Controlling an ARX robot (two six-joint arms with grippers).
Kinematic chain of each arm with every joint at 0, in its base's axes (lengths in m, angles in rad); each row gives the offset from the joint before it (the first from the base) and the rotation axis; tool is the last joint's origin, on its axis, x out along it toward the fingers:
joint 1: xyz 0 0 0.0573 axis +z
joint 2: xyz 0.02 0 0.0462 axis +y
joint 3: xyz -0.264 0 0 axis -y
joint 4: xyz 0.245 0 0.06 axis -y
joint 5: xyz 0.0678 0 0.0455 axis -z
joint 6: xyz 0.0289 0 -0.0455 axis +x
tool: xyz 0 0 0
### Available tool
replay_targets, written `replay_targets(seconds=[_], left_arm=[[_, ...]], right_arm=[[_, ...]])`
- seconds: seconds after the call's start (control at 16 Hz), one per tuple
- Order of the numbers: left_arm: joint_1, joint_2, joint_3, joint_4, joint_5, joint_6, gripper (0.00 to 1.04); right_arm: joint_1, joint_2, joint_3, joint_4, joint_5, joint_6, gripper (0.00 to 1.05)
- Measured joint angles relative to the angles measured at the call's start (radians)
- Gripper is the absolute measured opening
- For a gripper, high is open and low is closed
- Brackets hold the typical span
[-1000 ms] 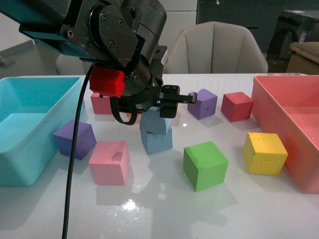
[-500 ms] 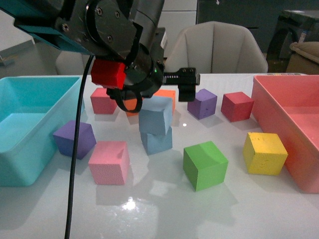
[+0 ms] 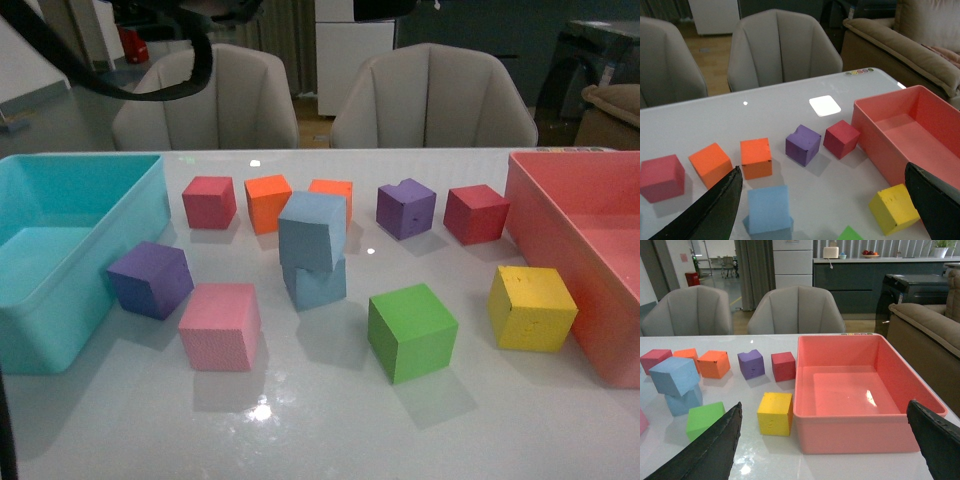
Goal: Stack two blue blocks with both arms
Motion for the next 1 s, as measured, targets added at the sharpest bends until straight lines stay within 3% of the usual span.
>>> replay_targets(seconds=[0.12, 0.19, 0.31, 0.5, 0.88, 1.0], left_arm=[[0.017, -0.185, -0.226, 0.224, -0.287, 0.063, 0.75], [0.076, -0.325, -0.348, 0.196, -0.313, 0.074, 0.62], [0.163, -0.572, -0.552, 0.151, -0.249, 0.080, 0.37], [0.258, -0.729, -0.716, 0.178, -0.143, 0.079, 0.02], [0.384, -0.946, -0.892, 0.127, -0.019, 0.084, 0.02], [0.481, -1.017, -0.922, 0.090, 0.082, 0.085, 0.02]], right_arm=[[0.000, 0.000, 0.000, 0.000, 0.000, 0.000, 0.98], [0.000, 0.000, 0.000, 0.000, 0.000, 0.000, 0.98], [0.000, 0.000, 0.000, 0.000, 0.000, 0.000, 0.98], [0.000, 0.000, 0.000, 0.000, 0.000, 0.000, 0.98], [0.000, 0.000, 0.000, 0.000, 0.000, 0.000, 0.98], [0.000, 0.000, 0.000, 0.000, 0.000, 0.000, 0.98]])
